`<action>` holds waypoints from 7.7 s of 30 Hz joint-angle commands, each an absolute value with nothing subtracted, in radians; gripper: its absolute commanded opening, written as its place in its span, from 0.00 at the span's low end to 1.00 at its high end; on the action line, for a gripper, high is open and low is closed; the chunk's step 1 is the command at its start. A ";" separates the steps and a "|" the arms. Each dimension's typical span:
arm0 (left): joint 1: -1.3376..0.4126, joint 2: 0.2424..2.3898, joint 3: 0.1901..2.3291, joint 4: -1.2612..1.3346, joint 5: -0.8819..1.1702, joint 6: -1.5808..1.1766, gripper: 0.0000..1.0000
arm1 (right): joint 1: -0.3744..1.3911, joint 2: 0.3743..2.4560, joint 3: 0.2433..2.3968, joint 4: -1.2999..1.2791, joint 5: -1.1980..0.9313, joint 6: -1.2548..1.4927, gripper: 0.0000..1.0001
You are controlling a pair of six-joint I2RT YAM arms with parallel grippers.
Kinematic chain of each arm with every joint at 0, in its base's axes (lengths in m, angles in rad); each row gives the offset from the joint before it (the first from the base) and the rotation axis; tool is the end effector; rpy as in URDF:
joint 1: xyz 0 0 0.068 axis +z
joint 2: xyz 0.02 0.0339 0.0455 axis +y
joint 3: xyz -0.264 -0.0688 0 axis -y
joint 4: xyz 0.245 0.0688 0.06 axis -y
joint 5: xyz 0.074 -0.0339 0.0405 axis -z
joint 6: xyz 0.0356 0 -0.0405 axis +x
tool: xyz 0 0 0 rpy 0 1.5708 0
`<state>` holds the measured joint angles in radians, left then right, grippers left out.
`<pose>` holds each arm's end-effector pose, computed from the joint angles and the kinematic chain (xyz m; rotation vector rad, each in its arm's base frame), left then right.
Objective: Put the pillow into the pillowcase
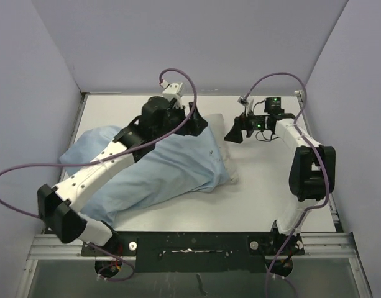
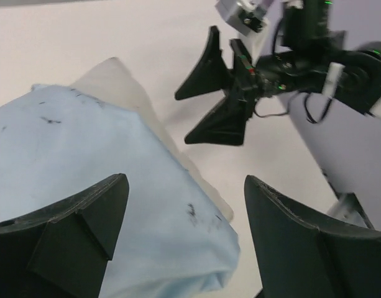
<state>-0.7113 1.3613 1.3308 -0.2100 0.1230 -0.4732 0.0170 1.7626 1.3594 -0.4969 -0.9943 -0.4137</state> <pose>0.2380 -0.2109 0.3982 0.3189 1.8880 -0.9352 0.3767 0.0363 0.2585 -0.8475 1.9920 0.9855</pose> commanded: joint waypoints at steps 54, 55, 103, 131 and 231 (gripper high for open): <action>-0.846 1.332 0.890 0.240 0.400 -0.461 0.14 | -0.029 1.687 1.089 -0.357 -1.158 0.026 0.73; -0.846 1.312 0.898 0.213 0.388 -0.448 0.16 | -0.017 1.693 1.097 -0.353 -1.159 0.041 0.59; -0.765 1.729 1.549 -0.306 0.271 -0.236 0.59 | -0.041 1.483 0.927 -0.041 -1.419 0.021 0.02; -0.845 2.065 2.533 -0.244 0.618 -0.341 0.00 | 0.011 1.500 1.506 -0.252 -1.190 -0.212 0.02; -0.951 1.557 1.743 -0.725 0.119 -0.347 0.59 | -0.122 1.531 1.106 -1.680 -1.466 -2.092 0.42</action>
<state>-0.8726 1.6222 1.5768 -0.3527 0.3321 -0.5400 -0.1951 1.3758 1.1584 -0.9894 -1.3514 -1.2407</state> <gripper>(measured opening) 0.599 0.449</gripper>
